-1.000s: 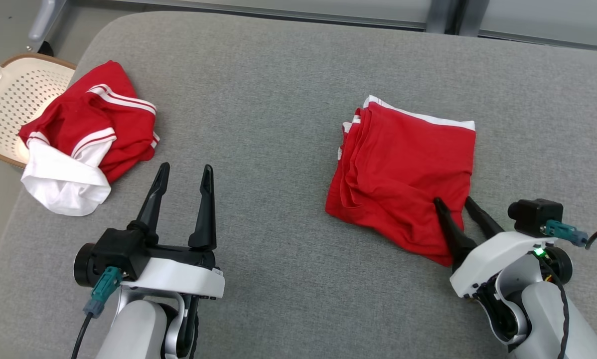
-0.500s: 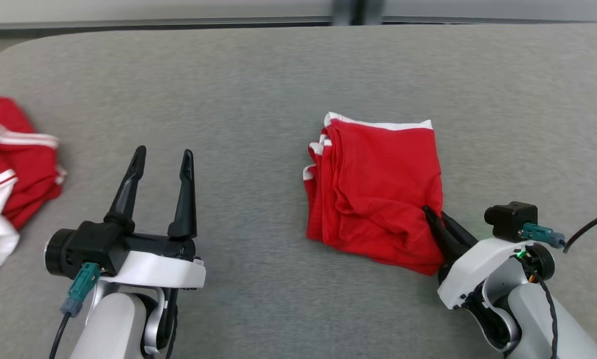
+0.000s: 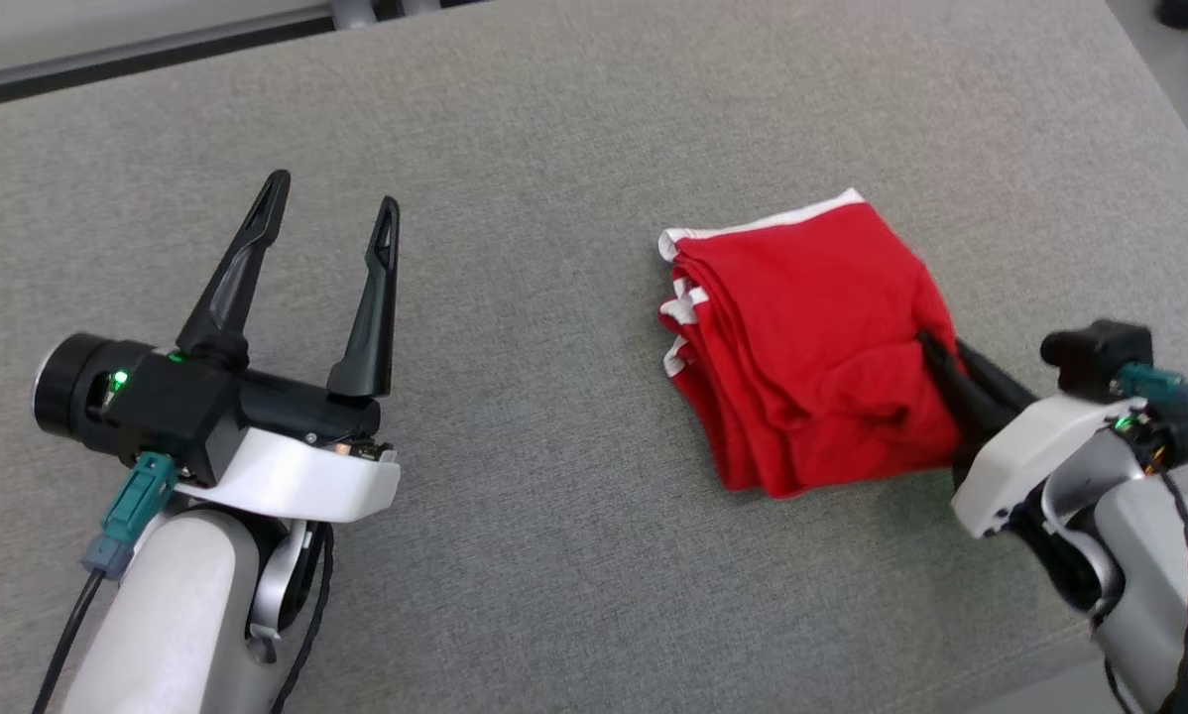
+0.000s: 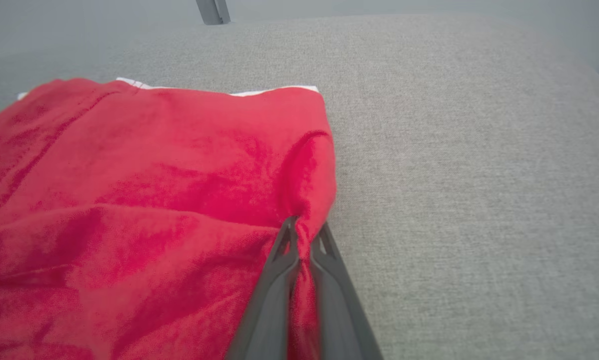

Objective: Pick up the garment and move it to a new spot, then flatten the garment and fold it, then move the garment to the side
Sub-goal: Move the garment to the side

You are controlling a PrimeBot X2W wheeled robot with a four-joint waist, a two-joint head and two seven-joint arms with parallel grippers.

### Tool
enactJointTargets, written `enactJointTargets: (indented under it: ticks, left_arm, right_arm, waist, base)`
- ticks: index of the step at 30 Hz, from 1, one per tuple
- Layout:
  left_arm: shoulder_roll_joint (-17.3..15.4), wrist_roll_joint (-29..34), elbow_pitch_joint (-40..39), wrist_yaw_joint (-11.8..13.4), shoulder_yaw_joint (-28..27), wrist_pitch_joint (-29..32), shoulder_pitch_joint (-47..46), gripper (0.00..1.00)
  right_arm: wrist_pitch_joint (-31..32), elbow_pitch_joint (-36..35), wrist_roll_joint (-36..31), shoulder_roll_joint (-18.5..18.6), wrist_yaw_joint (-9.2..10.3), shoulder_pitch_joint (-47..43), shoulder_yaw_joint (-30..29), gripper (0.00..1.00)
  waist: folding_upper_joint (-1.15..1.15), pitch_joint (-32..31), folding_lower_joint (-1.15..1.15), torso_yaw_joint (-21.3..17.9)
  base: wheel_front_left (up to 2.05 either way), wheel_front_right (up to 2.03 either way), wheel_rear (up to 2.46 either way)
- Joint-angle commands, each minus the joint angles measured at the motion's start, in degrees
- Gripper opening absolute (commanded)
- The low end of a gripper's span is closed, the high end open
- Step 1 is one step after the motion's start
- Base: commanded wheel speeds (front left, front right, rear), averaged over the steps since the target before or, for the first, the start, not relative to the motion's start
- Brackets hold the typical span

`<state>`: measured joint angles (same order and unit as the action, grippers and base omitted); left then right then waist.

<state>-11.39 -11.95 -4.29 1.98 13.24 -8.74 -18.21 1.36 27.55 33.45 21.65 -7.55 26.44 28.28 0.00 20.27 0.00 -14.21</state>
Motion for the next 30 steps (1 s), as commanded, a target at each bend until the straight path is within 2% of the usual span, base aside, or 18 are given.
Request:
enactJointTargets:
  ticks: [1,8,15,20,23,26,30]
  left_arm:
    - [-0.74,0.90,-0.70,-0.50,0.17,0.49,-1.58,1.00]
    - [-1.45,2.41,-4.62,-1.47,1.97,2.96,-7.09,1.00]
    - [-1.53,3.92,-9.89,-2.85,4.26,5.05,-12.49,1.00]
    - [-1.92,4.63,-13.21,-3.50,5.38,6.52,-14.76,1.00]
    - [-2.07,4.86,-14.47,-3.75,5.75,7.10,-15.67,1.00]
    - [-2.17,4.87,-15.25,-3.79,5.93,7.38,-16.49,1.00]
    - [-2.32,4.87,-15.54,-3.80,6.11,7.51,-16.84,1.00]
  right_arm:
    - [-0.94,0.50,0.49,0.89,0.12,2.69,0.33,0.00]
    - [-6.16,5.33,1.89,6.32,0.12,14.24,0.35,0.00]
    - [-10.99,15.68,3.77,12.61,0.12,24.38,-4.37,0.00]
    - [-12.64,22.05,4.27,15.65,0.12,28.69,-6.90,0.00]
    - [-10.75,25.16,4.43,15.40,0.12,30.39,-6.23,0.00]
    - [-5.88,29.58,6.46,14.25,0.12,31.37,-6.55,0.00]
    - [-5.60,32.89,6.66,13.97,0.12,32.68,-6.52,0.00]
  waist:
    - [0.00,4.04,0.00,-3.59]
    - [0.00,9.84,0.00,-3.32]
    - [0.00,16.30,0.00,-0.40]
    - [0.00,19.47,0.00,0.66]
    - [0.00,20.79,0.00,0.98]
    - [0.00,21.59,0.00,1.03]
    - [0.00,22.00,0.00,0.99]
  base:
    - [0.00,0.00,0.00]
    - [0.00,0.00,0.00]
    - [0.00,0.00,0.00]
    - [0.00,0.00,0.00]
    - [0.00,0.00,0.00]
    - [0.00,0.00,0.00]
    - [0.00,0.00,0.00]
